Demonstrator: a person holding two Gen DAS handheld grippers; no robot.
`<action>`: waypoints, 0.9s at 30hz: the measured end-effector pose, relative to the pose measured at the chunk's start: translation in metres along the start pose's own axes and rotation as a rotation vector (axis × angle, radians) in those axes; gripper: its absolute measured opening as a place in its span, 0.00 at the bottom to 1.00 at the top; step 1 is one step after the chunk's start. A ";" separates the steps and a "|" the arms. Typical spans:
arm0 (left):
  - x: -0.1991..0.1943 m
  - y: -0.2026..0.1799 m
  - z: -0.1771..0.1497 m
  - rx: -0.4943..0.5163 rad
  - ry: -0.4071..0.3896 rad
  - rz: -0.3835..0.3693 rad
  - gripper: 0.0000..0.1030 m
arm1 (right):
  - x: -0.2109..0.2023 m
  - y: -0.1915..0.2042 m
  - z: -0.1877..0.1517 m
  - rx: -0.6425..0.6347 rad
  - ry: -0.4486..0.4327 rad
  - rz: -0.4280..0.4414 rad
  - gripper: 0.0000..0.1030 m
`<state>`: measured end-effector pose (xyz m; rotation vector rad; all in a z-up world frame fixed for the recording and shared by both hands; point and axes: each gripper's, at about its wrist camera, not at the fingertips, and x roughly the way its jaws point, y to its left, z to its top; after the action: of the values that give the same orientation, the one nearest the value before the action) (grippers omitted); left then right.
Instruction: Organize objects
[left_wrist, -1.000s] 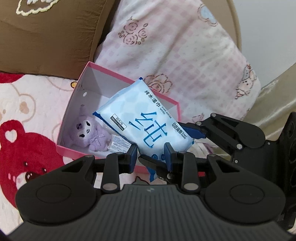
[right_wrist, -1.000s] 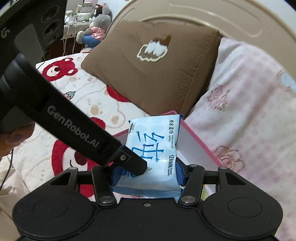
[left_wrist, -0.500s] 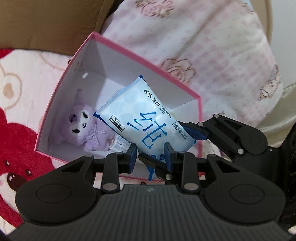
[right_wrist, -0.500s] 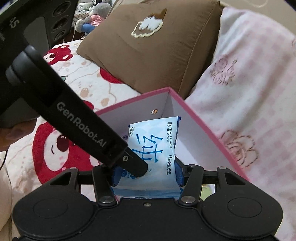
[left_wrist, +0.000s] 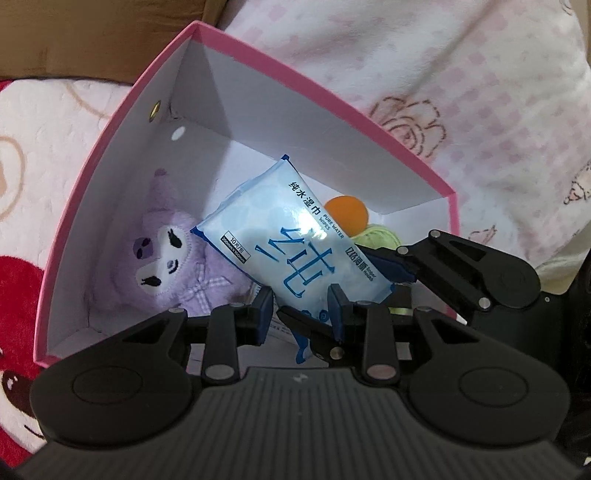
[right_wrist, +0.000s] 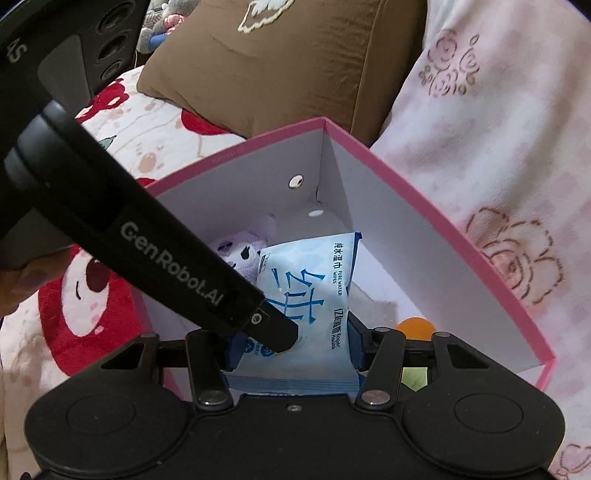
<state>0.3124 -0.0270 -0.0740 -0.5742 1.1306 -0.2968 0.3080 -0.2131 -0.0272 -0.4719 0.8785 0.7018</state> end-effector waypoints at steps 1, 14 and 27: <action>0.000 0.002 0.000 -0.001 0.000 0.001 0.29 | 0.002 0.000 0.000 -0.002 0.002 0.005 0.56; 0.022 0.006 0.005 0.024 0.029 0.076 0.35 | 0.029 -0.008 -0.001 -0.044 0.059 0.057 0.56; 0.010 0.015 0.013 0.001 -0.040 0.112 0.43 | 0.009 -0.017 -0.008 0.083 0.071 -0.034 0.76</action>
<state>0.3279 -0.0159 -0.0865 -0.5124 1.1193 -0.1885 0.3200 -0.2271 -0.0376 -0.4389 0.9602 0.6186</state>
